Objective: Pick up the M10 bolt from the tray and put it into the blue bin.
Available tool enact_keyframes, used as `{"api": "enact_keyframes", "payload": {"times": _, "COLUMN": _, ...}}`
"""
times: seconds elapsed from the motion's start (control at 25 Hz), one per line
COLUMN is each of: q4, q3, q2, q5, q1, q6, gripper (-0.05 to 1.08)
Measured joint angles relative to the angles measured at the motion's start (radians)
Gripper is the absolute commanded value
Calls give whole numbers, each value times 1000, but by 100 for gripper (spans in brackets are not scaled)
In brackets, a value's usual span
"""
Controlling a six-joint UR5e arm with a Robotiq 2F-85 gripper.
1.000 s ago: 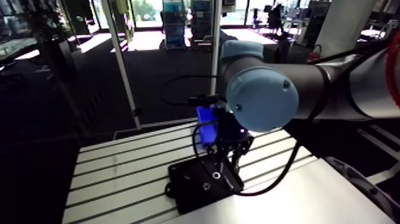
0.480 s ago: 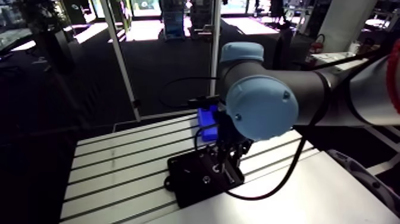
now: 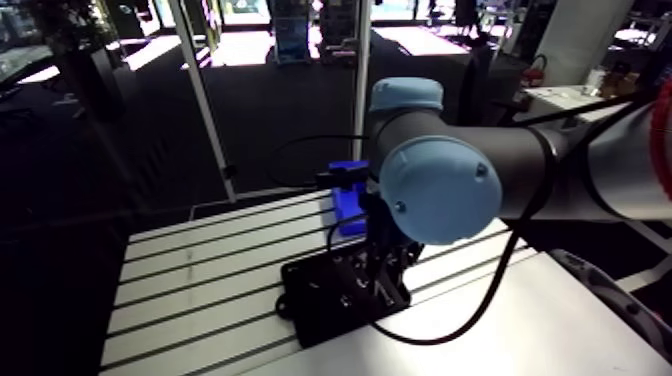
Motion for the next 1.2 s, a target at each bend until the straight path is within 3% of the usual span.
{"api": "enact_keyframes", "payload": {"times": 0.52, "q4": -19, "q3": 10, "q2": 10, "q5": 1, "q1": 0, "q6": -4, "gripper": 61}}
{"api": "enact_keyframes", "payload": {"times": 1.2, "q4": -34, "q3": 19, "q2": 13, "q5": 0, "q1": -11, "q6": -2, "gripper": 61}}
